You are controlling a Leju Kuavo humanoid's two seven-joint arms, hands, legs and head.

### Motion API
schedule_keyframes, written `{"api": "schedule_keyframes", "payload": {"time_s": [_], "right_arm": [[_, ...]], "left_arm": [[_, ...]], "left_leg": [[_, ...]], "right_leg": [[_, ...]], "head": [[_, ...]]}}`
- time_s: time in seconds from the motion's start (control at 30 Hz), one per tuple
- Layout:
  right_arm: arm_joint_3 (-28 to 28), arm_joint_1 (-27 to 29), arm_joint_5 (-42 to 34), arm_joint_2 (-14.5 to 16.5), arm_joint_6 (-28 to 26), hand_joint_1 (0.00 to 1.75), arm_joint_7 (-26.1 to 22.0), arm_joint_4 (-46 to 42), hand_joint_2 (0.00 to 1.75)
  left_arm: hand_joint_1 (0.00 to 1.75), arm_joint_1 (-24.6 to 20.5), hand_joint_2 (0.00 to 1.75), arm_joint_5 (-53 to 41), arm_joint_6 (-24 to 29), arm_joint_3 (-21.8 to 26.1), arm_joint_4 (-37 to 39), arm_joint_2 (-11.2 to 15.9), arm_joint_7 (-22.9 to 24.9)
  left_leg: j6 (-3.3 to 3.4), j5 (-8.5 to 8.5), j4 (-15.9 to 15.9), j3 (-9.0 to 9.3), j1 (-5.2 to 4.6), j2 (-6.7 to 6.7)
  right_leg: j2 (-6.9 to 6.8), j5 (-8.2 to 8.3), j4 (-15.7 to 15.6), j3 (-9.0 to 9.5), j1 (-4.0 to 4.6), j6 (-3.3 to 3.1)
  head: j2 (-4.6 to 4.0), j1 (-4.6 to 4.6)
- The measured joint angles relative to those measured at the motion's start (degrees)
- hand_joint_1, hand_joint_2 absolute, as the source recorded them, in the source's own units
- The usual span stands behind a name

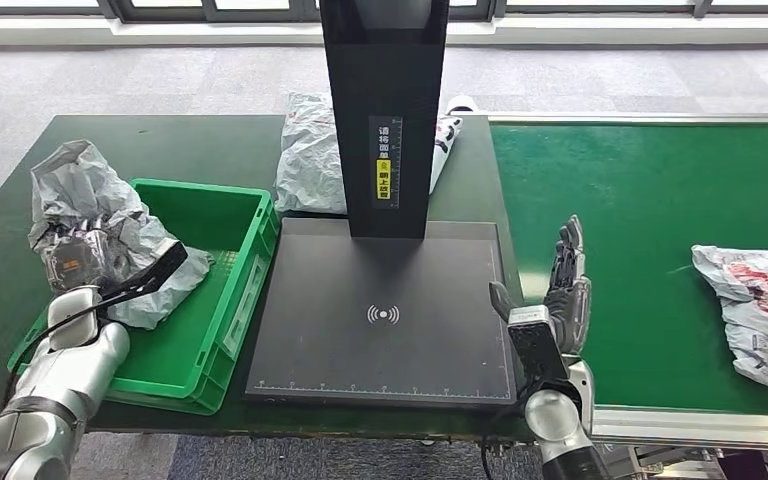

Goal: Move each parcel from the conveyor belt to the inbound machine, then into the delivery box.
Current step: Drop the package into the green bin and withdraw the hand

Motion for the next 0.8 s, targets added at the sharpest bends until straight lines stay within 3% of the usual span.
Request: {"api": "schedule_keyframes", "payload": {"time_s": [0.23, 0.4, 0.67, 0.8], "right_arm": [[0.00, 2.38, 0.71, -0.19, -0.12, 0.00, 0.73, -1.47, 1.75], [0.00, 3.37, 0.78, -0.22, -0.81, 0.00, 0.29, -1.73, 1.75], [0.00, 3.69, 0.65, -0.25, -1.10, 0.00, 0.10, -1.74, 1.75], [0.00, 3.64, -0.10, -0.25, -1.46, 0.00, -0.15, -1.72, 1.75]], "left_arm": [[0.00, 1.08, 1.75, 14.50, 2.31, 4.76, -5.07, -3.13, -11.72], [0.00, 3.64, 1.75, 28.06, 5.28, 5.43, -12.35, -5.75, -21.52], [0.00, 6.24, 1.75, 32.13, 6.74, 5.43, -18.50, -7.45, -24.02], [0.00, 7.32, 1.75, 36.01, 8.52, 6.07, -21.16, -8.16, -28.54]], "left_leg": [[-0.01, 0.00, 0.00, 0.03, 0.01, 0.10], [-0.04, -0.04, -0.01, 0.02, 0.01, 0.10], [-0.03, -0.07, -0.01, 0.01, 0.01, 0.09], [-0.03, -0.06, -0.01, 0.01, 0.01, 0.08]], "right_leg": [[0.09, 0.04, 0.00, -0.03, 0.01, -0.03], [0.11, 0.02, 0.00, -0.04, 0.01, -0.03], [0.10, 0.01, 0.00, -0.04, 0.01, -0.02], [0.11, 0.01, 0.00, -0.04, 0.02, -0.03]], "head": [[-0.01, -0.01], [-0.01, -0.01], [-0.01, -0.01], [0.00, -0.01]]}}
